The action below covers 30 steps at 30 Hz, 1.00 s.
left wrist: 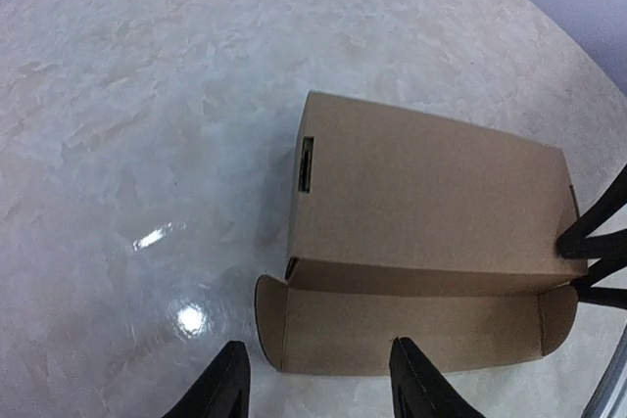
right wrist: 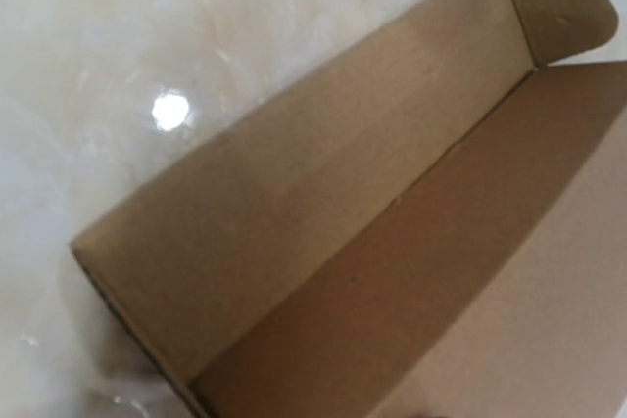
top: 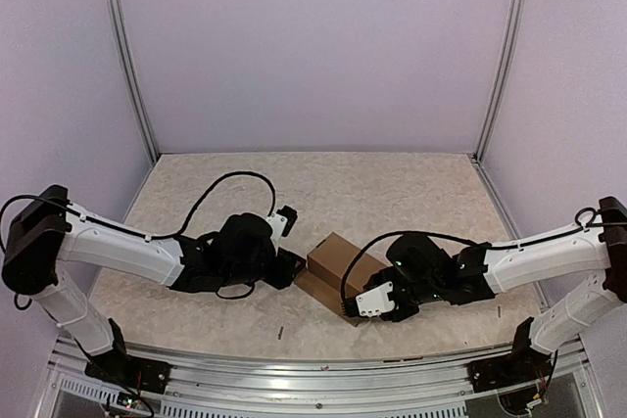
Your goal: Fold the paper box
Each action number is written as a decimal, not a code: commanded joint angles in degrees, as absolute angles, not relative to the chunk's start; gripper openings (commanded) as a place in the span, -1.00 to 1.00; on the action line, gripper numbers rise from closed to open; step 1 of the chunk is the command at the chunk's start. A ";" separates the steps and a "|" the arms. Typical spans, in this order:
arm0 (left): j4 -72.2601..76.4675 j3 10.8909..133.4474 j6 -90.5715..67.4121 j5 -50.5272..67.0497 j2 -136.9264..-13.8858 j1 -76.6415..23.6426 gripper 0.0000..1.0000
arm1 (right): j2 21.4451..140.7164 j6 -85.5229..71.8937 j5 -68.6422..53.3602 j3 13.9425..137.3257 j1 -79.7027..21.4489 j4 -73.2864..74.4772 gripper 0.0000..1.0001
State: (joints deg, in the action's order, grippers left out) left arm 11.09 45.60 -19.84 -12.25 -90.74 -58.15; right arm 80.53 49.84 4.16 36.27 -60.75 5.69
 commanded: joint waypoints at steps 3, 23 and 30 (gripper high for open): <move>12.37 39.57 -25.22 -18.24 -93.92 -60.83 -0.09 | 81.36 49.31 3.79 36.56 -60.83 6.68 -0.04; 26.71 37.11 -19.64 -6.68 -100.05 -54.05 -0.36 | 81.61 48.63 3.48 37.00 -60.75 7.31 -0.04; 27.95 38.54 -19.07 -5.20 -102.25 -53.53 -0.50 | 81.67 48.52 3.38 37.00 -60.72 7.51 -0.03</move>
State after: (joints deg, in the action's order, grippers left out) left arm 25.80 37.28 -20.32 -6.79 -100.99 -54.15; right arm 80.73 49.58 4.10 36.49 -60.75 5.82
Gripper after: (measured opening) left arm 0.263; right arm 0.483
